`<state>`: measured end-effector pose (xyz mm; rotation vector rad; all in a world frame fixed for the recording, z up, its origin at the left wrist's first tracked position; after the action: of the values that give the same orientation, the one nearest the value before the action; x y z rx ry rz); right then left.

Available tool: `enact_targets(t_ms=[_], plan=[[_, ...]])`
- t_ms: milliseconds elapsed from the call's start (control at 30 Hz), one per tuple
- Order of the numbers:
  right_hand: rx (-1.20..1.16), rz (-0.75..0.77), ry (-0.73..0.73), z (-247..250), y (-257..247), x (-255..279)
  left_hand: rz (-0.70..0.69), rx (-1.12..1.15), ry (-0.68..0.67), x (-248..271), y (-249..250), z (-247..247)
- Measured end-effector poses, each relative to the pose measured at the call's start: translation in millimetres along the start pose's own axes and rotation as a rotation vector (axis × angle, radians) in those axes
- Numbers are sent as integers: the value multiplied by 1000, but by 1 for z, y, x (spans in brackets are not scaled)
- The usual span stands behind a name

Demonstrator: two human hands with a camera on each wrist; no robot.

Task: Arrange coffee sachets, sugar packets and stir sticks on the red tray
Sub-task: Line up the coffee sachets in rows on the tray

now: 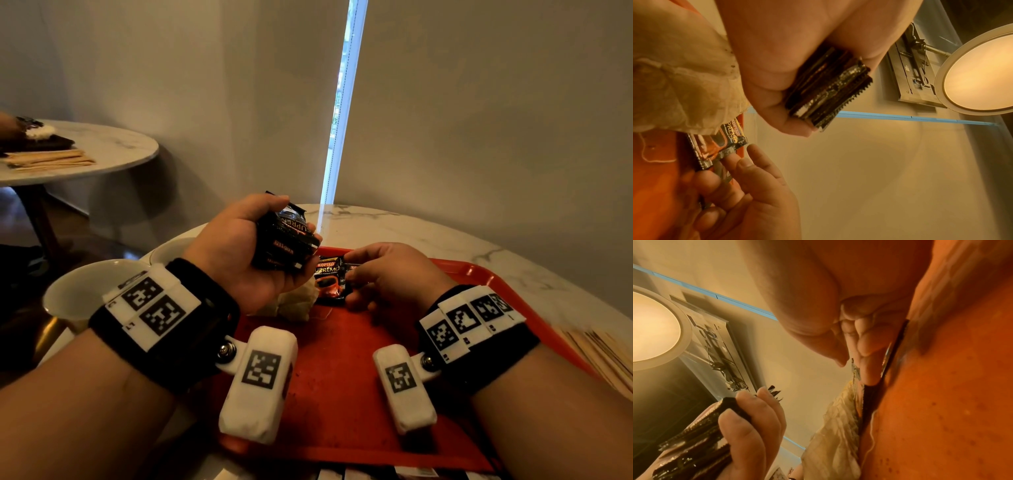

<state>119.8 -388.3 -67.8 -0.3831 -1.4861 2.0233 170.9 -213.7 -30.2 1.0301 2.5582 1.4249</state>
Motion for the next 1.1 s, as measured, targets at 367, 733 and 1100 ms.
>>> enact_targets(t_ms=[367,733,1100], plan=[[22,25,3,1,-2,-5,-12,-46,-1,0,-3,-1],[-135,396,-23,13,-52,14,13,-39,-18,1,-5,-3],[17,764,-45,0,-88,49,4,-91,-104,5,-6,-8]])
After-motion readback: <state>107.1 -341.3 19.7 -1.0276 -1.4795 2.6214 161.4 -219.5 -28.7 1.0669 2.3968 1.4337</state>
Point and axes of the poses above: each hand's wrist, its own x-axis away from the middle knuckle, its own z-axis out of the back of the hand, y = z × x, the point moved 8 cm from there along -x, towards the middle knuckle, and after that the axes turned 11 degrees about y, right-handed, at the moved point
